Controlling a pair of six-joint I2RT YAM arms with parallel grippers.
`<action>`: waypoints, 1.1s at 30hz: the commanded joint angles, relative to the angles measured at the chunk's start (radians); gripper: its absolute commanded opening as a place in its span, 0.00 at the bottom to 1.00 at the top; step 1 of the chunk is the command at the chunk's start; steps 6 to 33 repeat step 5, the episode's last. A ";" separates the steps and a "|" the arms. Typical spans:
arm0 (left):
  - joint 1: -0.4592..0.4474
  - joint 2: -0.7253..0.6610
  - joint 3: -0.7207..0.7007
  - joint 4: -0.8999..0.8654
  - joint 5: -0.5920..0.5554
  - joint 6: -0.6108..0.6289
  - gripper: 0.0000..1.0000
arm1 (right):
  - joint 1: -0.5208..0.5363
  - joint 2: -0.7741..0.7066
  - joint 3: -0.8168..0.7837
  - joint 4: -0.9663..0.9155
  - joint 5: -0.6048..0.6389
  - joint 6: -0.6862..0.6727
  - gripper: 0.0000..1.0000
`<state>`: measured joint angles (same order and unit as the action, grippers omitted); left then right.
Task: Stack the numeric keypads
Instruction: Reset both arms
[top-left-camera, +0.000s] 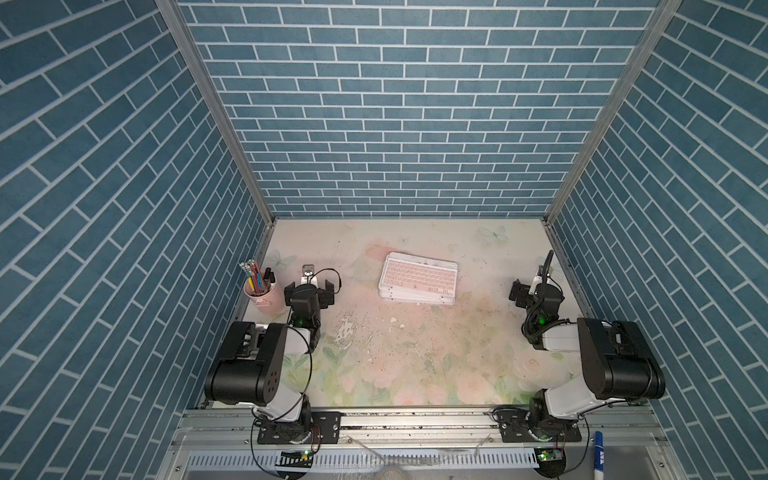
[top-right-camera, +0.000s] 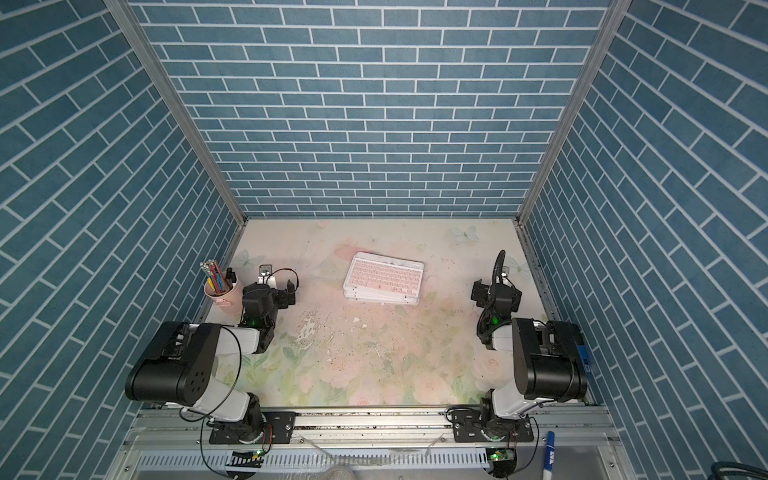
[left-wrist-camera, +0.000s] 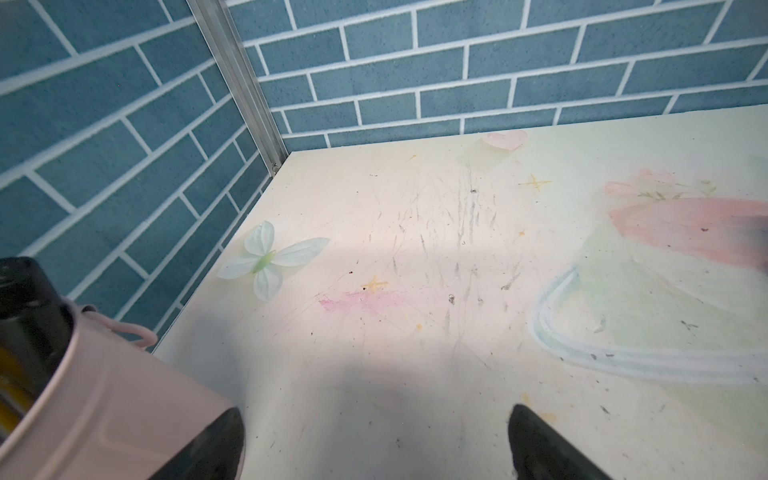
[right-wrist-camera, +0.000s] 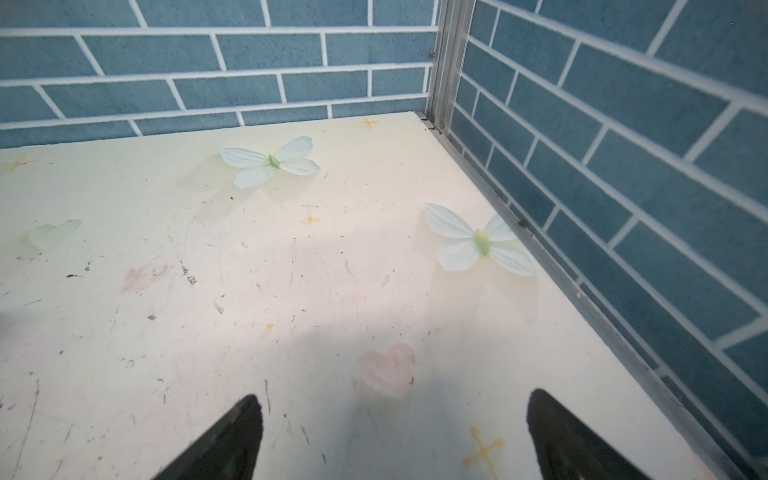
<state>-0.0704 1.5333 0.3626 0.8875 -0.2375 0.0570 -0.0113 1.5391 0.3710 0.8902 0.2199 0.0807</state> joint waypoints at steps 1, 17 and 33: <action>0.006 -0.006 0.015 -0.004 0.009 -0.008 1.00 | -0.001 0.003 0.008 0.002 -0.008 -0.002 0.99; 0.006 -0.007 0.015 -0.004 0.008 -0.008 1.00 | -0.001 0.002 0.004 0.009 -0.006 -0.004 0.99; 0.006 -0.007 0.015 -0.004 0.008 -0.008 1.00 | -0.001 0.002 0.004 0.009 -0.006 -0.004 0.99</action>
